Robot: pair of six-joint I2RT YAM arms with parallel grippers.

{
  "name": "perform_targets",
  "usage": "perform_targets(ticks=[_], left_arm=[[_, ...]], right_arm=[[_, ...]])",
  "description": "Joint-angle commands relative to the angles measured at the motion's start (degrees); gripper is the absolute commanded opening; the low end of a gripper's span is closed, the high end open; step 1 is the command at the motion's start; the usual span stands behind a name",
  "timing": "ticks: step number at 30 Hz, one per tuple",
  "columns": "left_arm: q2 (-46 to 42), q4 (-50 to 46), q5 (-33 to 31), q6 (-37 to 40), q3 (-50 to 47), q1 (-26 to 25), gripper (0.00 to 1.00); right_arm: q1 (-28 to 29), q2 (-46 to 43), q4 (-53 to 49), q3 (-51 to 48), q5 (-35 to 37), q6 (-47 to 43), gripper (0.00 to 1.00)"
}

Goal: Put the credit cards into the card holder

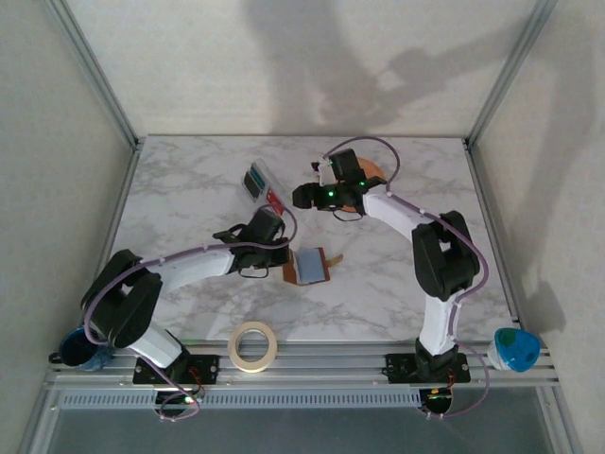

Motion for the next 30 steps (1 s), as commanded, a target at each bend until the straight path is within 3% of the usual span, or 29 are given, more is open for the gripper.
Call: perform_targets(ticks=[1,15,24,30], left_arm=[[-3.8,-0.2,2.9,3.1,-2.7,2.5,0.0],[-6.1,0.4,8.6,6.0,-6.1,7.9,0.0],[-9.6,-0.4,9.7,6.7,-7.2,10.1,0.0],[-9.8,0.8,11.7,7.7,-7.5,10.5,0.0]], right_arm=[[1.0,3.3,-1.2,4.6,0.1,-2.6,0.61],[2.5,11.6,-7.2,14.2,0.4,-5.2,0.3],[3.1,11.9,-8.4,14.5,7.8,-4.3,0.13],[4.1,7.4,-5.4,9.0,14.6,-0.8,0.03]])
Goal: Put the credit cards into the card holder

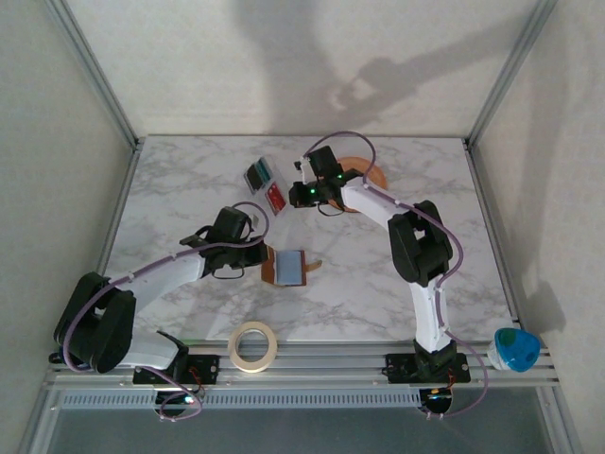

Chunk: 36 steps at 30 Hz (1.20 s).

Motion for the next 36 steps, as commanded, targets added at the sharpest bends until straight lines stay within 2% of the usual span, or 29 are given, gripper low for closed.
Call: perform_targets(ticks=[1,6,12,15,22,26,31,36], left_arm=[[-0.3,1.0,2.4,1.6,-0.3,0.5,0.0],[1.5,2.6,4.6,1.5,0.4,0.5,0.0],[3.4,2.9,6.2,2.1,1.2,0.6,0.0],[3.7,3.9,6.0,2.2,0.7,0.6,0.0],[4.0,4.9,6.7,0.9,0.5,0.6,0.0],[4.5,4.1,6.3,1.0,0.5,0.7,0.0],[3.4,5.7,6.0,0.3,-0.8,0.6,0.0],[3.7,5.9,5.8,-0.9,-0.7,0.6,0.0]], right_arm=[[0.6,-3.8,0.7,-4.1,6.6,3.3,0.02],[0.7,-9.7,3.7,-11.4,11.5,8.1,0.0],[0.7,-16.4,5.2,-18.1,18.3,8.8,0.0],[0.7,-16.9,4.9,-19.2,21.1,8.8,0.0],[1.0,-14.2,5.8,-17.8,20.2,9.1,0.01],[1.0,-15.3,5.4,-17.6,19.6,8.2,0.24],[1.1,-16.5,1.4,-14.8,18.7,2.4,0.33],[1.1,-14.6,-3.2,-9.8,16.4,-5.5,0.53]])
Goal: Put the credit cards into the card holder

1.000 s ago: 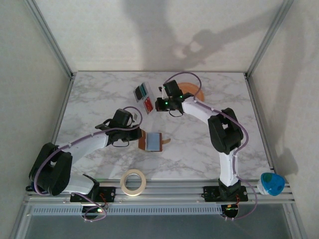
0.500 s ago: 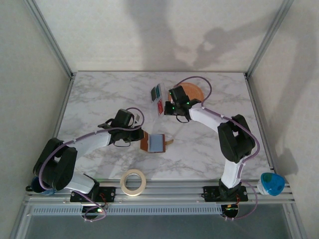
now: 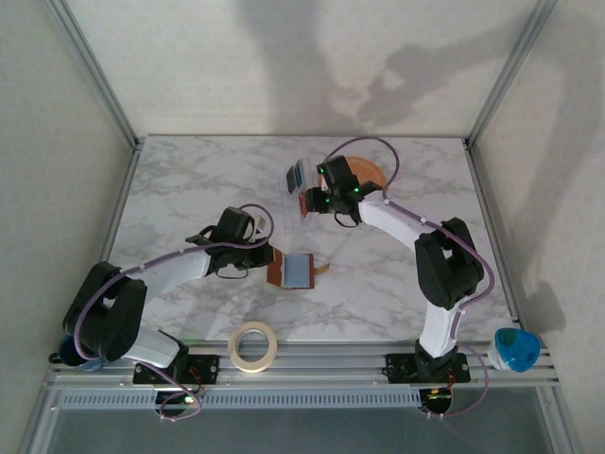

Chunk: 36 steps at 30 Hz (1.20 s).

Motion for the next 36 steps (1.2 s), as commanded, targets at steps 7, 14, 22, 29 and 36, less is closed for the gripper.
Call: perform_targets(ticks=[7,14,22,29,36], left_arm=[[-0.3,-0.2,-2.4,-2.5,0.2,0.5,0.0],[0.0,0.4,-1.1,-2.9,1.0,0.4,0.0],[-0.1,-0.5,-0.9,-1.7,1.1,0.4,0.0],[-0.7,0.8,-0.7,-2.4,-0.9,0.4,0.0],[-0.6,0.6,-0.8,-2.2,-1.2,0.3,0.0]], right_arm=[[0.6,7.7,-13.9,14.3,0.9,-11.9,0.77],[1.4,14.0,-20.6,20.2,7.9,-15.7,0.86],[2.1,15.2,-21.8,22.3,14.4,-16.1,0.83],[3.4,14.6,-21.2,22.4,20.5,-18.6,0.81],[4.0,14.3,-20.7,22.6,23.5,-19.8,0.78]])
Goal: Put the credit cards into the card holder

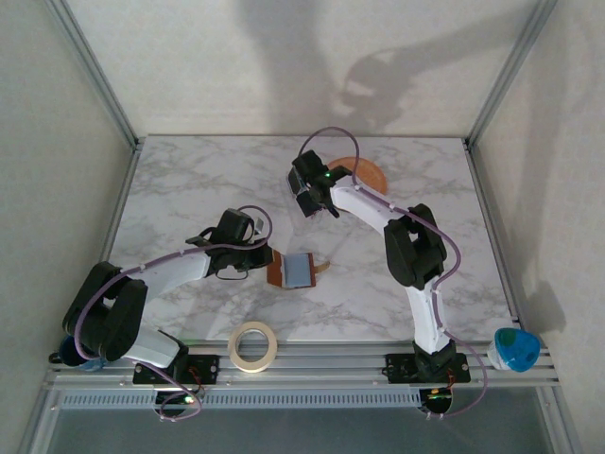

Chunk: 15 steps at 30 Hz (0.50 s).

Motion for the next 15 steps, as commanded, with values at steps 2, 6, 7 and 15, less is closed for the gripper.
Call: perform_targets(ticks=[2,6,7,15], left_arm=[[-1.1,1.3,0.0,-0.5,-1.2,0.4,0.0],[-0.4,1.5,0.5,-0.9,-1.5,0.4,0.0],[-0.6,1.8,0.5,-1.1,-1.8,0.4,0.0],[-0.9,1.5,0.5,-0.6,-2.3,0.3,0.0]], right_arm=[[0.6,-1.6,-0.1,1.3,4.1,-1.1,0.76],[1.5,-1.9,1.5,-0.2,7.2,-2.1,0.74],[1.5,-1.9,1.3,-0.1,7.5,-2.2,0.74],[2.3,-2.0,1.5,0.1,10.4,-2.9,0.66]])
